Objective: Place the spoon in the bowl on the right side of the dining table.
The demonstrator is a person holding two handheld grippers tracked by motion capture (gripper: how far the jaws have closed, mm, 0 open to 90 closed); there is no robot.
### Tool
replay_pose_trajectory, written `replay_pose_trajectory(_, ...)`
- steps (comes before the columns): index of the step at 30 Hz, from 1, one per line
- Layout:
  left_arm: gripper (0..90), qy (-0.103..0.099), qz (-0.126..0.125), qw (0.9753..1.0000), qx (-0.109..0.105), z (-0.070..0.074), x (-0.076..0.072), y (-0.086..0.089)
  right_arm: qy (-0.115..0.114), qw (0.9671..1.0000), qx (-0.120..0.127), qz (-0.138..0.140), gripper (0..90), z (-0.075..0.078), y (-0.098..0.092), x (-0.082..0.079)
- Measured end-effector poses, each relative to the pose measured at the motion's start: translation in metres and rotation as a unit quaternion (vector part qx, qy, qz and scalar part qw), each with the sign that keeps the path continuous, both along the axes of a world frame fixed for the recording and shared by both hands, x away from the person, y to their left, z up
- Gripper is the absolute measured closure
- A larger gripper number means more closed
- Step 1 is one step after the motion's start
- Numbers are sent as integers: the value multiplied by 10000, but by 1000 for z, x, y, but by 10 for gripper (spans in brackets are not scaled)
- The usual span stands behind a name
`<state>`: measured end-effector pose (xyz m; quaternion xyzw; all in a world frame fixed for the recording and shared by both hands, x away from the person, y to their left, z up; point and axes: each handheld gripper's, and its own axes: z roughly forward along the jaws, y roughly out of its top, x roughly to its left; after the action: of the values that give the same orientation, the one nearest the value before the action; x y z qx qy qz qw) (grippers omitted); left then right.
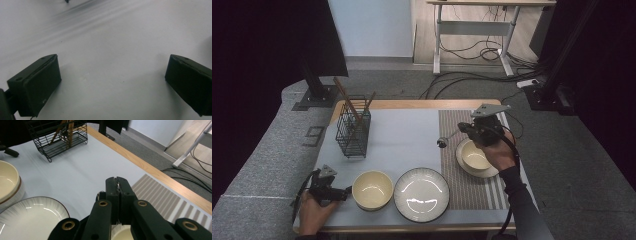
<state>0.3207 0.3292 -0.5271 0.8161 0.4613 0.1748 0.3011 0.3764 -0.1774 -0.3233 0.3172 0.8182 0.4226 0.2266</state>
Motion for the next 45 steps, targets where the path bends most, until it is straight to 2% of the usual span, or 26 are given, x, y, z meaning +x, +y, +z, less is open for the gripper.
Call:
replay_pose_trajectory(16,0,3,-4,10000,-1,0,0,0,12,9984,12,-566,889,-9,-57,-19)
replay_pose_trajectory(24,0,1,3,10000,-6,0,0,0,94,9962,-169,-850,888,-17,-77,-26)
replay_pose_trajectory(35,0,2,-1,10000,-2,0,0,0,272,9961,-295,-788,886,-36,-73,-19)
replay_pose_trajectory(45,0,6,1,10000,-2,0,0,0,222,9974,-308,-619,881,-41,-54,-7)
